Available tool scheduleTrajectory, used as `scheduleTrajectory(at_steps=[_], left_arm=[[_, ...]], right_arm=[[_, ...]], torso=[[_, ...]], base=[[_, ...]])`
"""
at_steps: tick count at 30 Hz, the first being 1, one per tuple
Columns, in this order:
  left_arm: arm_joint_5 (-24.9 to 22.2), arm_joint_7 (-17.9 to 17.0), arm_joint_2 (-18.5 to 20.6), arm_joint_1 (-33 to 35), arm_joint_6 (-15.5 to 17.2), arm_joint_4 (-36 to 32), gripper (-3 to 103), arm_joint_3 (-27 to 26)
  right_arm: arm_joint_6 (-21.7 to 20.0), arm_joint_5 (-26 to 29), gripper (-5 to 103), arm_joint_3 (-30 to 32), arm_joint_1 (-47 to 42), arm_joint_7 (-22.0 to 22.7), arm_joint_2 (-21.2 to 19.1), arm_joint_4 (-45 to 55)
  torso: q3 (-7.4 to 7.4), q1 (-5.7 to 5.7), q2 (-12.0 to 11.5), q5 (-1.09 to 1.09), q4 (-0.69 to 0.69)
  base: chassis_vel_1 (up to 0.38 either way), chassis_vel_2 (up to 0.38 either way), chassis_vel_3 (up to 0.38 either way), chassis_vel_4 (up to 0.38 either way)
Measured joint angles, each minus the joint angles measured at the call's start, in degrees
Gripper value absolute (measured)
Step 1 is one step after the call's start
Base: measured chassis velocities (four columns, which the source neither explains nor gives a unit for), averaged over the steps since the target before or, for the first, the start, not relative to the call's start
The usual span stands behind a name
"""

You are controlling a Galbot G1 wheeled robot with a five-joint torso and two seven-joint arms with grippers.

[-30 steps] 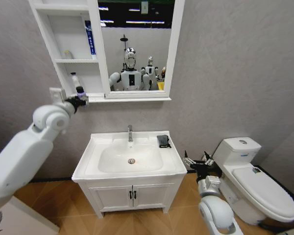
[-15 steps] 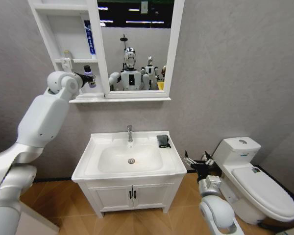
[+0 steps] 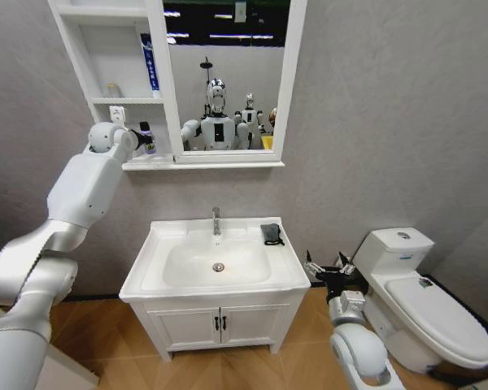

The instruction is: Move facial cleanser and shampoo from washbasin to cabinet, then wipe washbasin with towel.

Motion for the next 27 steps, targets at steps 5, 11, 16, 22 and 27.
scheduleTrajectory(at_steps=[5, 11, 16, 22, 27], left_arm=[[1.08, 0.66, -0.99, -0.86, 0.00, 1.91, 43, 0.02], [1.82, 0.62, -1.42, -1.19, 0.00, 3.13, 43, 0.03], [2.06, 0.58, -1.28, -1.07, -0.01, 3.56, 43, 0.03], [2.13, 0.57, -0.90, -0.51, -0.16, 3.66, 43, 0.03], [2.03, 0.48, -0.73, -0.36, -0.21, 3.34, 43, -0.07]], right_arm=[[0.25, 0.12, 100, 0.37, -0.15, -0.03, -0.02, -0.19], [0.69, 0.26, 100, 0.62, -0.31, -0.06, 0.00, -0.50], [0.79, 0.59, 100, 0.76, -0.19, -0.12, -0.17, -0.59], [0.79, 0.93, 100, 1.02, -0.28, -0.39, -0.36, -0.26], [0.79, 0.94, 100, 1.20, -0.56, -0.40, -0.37, 0.08]], torso=[[0.00, 0.00, 0.01, -0.01, 0.00], [0.00, 0.00, 0.00, 0.00, 0.00], [0.00, -0.01, 0.01, 0.00, 0.01], [0.00, -0.01, 0.00, -0.01, 0.01], [0.00, -0.01, 0.01, -0.01, 0.01]], base=[[0.000, 0.000, 0.000, 0.000], [0.000, 0.000, 0.000, 0.000], [0.000, 0.000, 0.000, 0.000], [0.000, 0.000, 0.000, 0.000], [0.000, 0.000, 0.000, 0.000]])
